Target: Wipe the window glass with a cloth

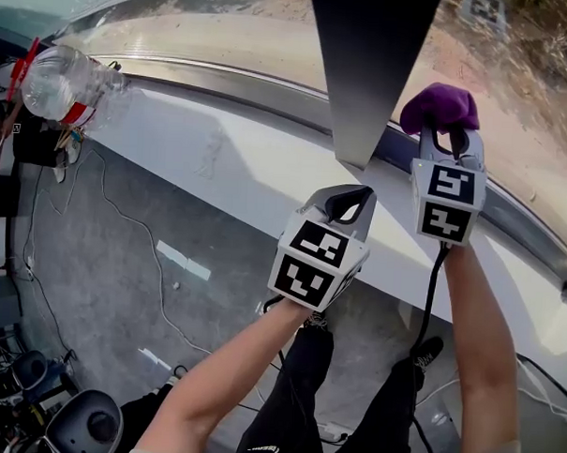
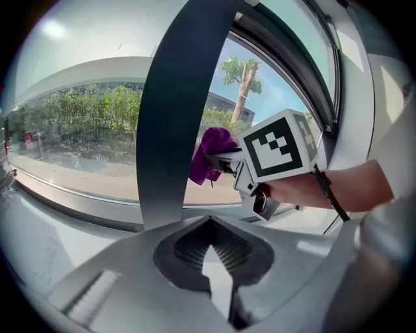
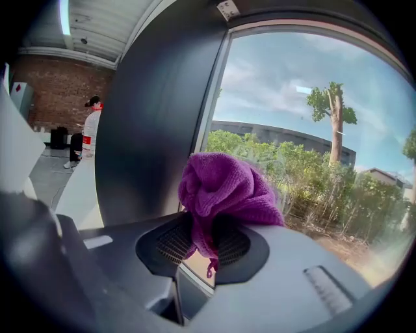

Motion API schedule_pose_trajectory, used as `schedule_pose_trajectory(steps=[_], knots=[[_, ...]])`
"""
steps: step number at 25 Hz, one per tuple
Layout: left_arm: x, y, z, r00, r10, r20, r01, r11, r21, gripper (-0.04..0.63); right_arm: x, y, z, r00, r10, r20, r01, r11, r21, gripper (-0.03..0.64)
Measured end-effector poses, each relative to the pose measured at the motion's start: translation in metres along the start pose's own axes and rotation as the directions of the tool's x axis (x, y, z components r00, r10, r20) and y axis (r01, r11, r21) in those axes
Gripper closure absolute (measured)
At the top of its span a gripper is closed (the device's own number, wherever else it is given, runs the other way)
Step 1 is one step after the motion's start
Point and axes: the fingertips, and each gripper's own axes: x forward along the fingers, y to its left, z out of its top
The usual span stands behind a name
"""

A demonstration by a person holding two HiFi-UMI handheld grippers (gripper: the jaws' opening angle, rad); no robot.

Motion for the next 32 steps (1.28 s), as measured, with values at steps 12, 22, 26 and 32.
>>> schedule_pose_trajectory(steps=[12, 22, 26, 32], knots=[[-0.008, 0.024, -0.011, 1.0, 0.021, -0.006, -0.021, 1.0, -0.012, 0.595, 0.027, 0.041, -0.026, 0.994, 0.096, -0.056, -0.1, 0.992, -0.081, 0.511], [0.019, 0.017, -0.022, 0.999, 0.005, -0.048, -0.006, 1.0, -0.017, 0.595, 0.046, 0.041, -0.051, 0.978, 0.192, -0.083, -0.198, 0.977, -0.082, 0.511], [0.032, 0.005, -0.025, 0.998, -0.012, -0.065, 0.011, 1.0, -0.003, 0.595, 0.038, 0.031, -0.054, 0.979, 0.188, -0.083, -0.192, 0.981, -0.035, 0.511], [0.046, -0.02, -0.02, 0.998, -0.026, -0.064, 0.026, 1.0, 0.002, 0.595, 0.014, -0.007, -0.067, 0.984, 0.155, -0.09, -0.156, 0.988, -0.008, 0.511]])
